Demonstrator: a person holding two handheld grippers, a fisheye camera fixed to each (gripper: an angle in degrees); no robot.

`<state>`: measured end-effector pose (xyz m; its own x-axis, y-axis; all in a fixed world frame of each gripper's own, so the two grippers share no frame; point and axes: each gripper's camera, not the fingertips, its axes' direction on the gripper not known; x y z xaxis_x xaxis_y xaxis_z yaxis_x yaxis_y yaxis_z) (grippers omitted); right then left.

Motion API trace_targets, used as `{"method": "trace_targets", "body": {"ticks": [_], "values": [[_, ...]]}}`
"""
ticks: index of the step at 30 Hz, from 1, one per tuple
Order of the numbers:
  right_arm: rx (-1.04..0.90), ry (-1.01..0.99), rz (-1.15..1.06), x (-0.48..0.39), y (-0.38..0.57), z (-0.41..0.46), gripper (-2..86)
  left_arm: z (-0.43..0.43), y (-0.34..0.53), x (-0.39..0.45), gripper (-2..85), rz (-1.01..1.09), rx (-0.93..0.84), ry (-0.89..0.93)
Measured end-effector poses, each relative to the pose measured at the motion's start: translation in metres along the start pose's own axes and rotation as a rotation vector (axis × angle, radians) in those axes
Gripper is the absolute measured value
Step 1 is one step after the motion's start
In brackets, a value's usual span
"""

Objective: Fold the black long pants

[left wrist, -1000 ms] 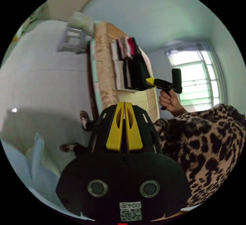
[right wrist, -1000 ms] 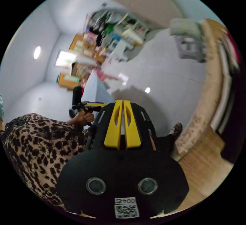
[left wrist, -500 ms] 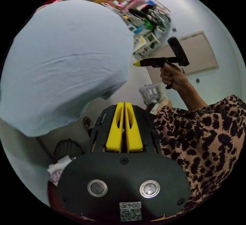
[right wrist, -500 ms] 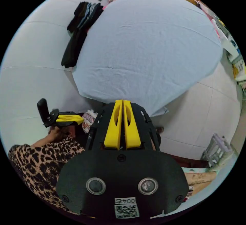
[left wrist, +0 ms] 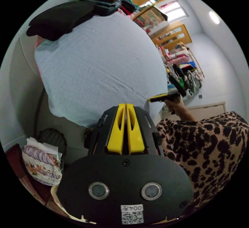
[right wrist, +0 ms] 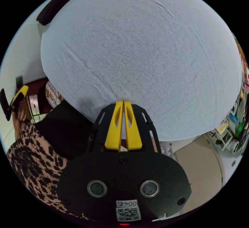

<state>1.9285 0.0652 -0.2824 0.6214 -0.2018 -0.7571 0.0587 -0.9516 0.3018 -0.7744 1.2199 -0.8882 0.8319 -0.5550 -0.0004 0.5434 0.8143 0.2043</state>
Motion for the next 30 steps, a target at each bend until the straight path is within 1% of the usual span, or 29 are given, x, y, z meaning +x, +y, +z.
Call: {"method": "trace_targets", "body": {"ticks": [3,6,14,17,19,20,22,25,27,29,30], "values": [[-0.003,-0.012,-0.034,0.002,0.015,-0.025,-0.6,-0.032,-0.017,-0.013,0.2,-0.044,0.044,-0.038],[0.0,-0.035,-0.004,0.004,0.031,-0.048,-0.6,-0.059,-0.037,-0.026,0.2,-0.066,0.078,-0.049],[-0.034,0.108,0.021,-0.02,0.06,-0.099,-0.7,-0.136,-0.121,-0.077,0.8,-0.005,0.132,-0.114],[-0.033,0.17,0.028,-0.031,0.073,-0.114,-0.7,-0.184,-0.158,-0.1,1.9,0.033,0.204,-0.186],[-0.038,0.228,0.014,-0.04,0.082,-0.124,-0.7,-0.227,-0.181,-0.125,4.3,0.023,0.299,-0.263],[-0.039,0.233,0.02,-0.042,0.084,-0.126,-0.7,-0.237,-0.186,-0.133,5.2,0.013,0.318,-0.28],[-0.049,0.236,0.076,-0.045,0.09,-0.136,-0.6,-0.269,-0.205,-0.166,11.8,-0.062,0.356,-0.337],[-0.05,0.257,0.115,-0.049,0.1,-0.147,-0.6,-0.288,-0.226,-0.206,18.3,-0.145,0.343,-0.335],[-0.045,0.256,0.126,-0.049,0.107,-0.152,-0.6,-0.291,-0.236,-0.224,20.8,-0.179,0.337,-0.337],[-0.042,0.231,0.15,-0.046,0.113,-0.159,-0.6,-0.292,-0.246,-0.242,22.0,-0.234,0.338,-0.305],[-0.044,0.207,0.172,-0.043,0.117,-0.163,-0.6,-0.293,-0.252,-0.253,21.7,-0.263,0.345,-0.245]]}}
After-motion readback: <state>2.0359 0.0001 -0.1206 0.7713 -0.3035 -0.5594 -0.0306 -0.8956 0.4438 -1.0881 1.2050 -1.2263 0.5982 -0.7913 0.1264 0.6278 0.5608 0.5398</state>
